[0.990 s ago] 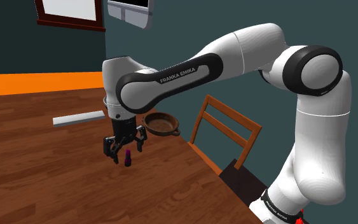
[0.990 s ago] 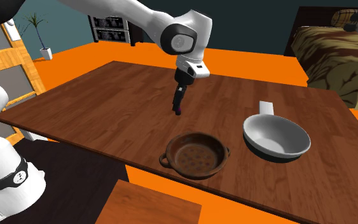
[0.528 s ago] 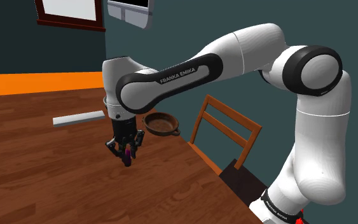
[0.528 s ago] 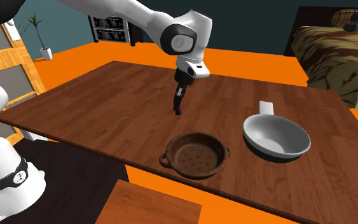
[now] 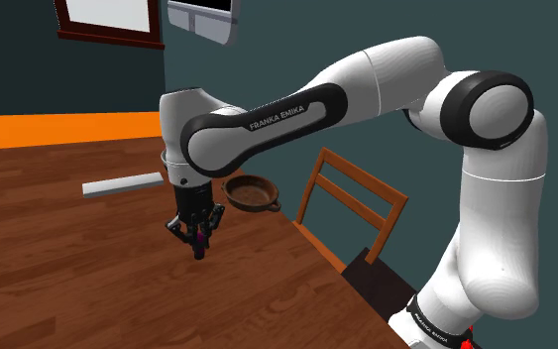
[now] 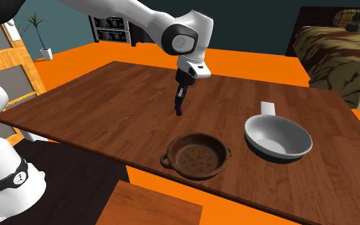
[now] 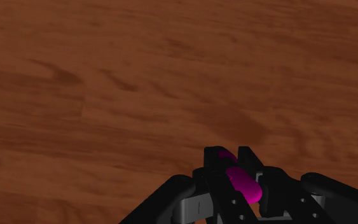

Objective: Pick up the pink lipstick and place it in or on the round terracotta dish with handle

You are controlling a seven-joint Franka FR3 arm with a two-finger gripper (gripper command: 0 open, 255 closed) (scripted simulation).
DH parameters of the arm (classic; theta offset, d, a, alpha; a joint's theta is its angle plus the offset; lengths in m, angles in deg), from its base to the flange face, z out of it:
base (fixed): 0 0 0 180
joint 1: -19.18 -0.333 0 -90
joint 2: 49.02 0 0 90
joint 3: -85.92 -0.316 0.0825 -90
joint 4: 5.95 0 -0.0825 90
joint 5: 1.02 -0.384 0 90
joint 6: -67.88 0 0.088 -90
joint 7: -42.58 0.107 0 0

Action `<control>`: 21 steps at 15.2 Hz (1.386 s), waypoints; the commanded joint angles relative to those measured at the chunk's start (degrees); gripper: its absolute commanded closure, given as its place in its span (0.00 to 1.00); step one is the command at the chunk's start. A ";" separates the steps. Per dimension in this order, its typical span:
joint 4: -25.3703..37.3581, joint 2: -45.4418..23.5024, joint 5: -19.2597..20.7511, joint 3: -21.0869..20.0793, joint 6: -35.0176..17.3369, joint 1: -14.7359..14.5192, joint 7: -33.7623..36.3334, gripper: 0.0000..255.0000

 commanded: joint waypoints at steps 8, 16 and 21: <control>3.07 2.34 -0.93 -0.47 5.25 0.30 -0.06 1.00; 7.07 3.98 -1.59 -0.80 10.75 0.41 0.06 1.00; 10.10 4.61 -1.85 -0.96 14.34 0.37 0.25 1.00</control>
